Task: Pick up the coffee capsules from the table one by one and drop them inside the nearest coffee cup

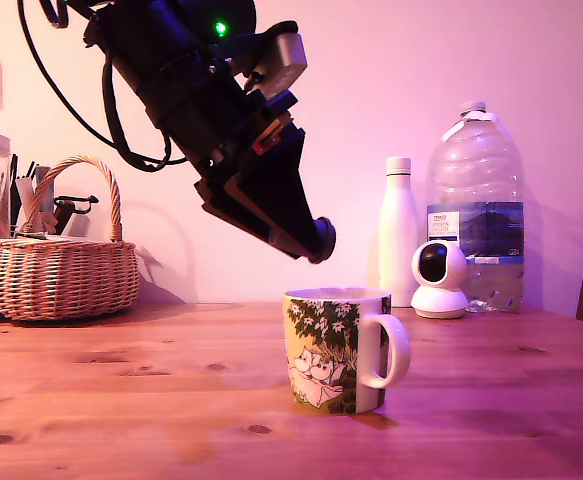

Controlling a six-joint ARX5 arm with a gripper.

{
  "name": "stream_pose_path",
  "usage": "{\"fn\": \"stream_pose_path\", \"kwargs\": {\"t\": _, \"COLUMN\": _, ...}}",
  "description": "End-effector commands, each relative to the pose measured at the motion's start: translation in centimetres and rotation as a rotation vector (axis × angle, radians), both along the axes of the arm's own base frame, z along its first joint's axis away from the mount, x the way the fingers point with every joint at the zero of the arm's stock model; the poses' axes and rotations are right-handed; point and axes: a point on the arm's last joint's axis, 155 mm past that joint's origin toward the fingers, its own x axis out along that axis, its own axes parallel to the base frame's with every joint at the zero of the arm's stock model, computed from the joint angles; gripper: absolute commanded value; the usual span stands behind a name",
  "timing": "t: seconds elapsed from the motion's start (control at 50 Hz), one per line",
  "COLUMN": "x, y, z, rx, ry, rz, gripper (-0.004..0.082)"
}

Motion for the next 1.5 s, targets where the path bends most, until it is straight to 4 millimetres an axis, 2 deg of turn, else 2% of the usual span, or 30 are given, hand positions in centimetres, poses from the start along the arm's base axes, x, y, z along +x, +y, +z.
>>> {"fn": "stream_pose_path", "kwargs": {"t": 0.0, "x": -0.1, "y": 0.3, "z": 0.0, "rx": -0.004, "ry": -0.009, "rz": -0.002, "gripper": 0.0219}}
{"fn": "stream_pose_path", "kwargs": {"t": 0.26, "x": 0.4, "y": 0.1, "z": 0.2, "rx": -0.017, "ry": -0.031, "rz": -0.003, "gripper": 0.0219}}
{"fn": "stream_pose_path", "kwargs": {"t": 1.08, "x": 2.0, "y": -1.3, "z": -3.5, "rx": 0.039, "ry": 0.032, "rz": 0.007, "gripper": 0.0218}}
{"fn": "stream_pose_path", "kwargs": {"t": 1.48, "x": 1.3, "y": -1.6, "z": -4.2, "rx": 0.057, "ry": 0.047, "rz": -0.010, "gripper": 0.0218}}
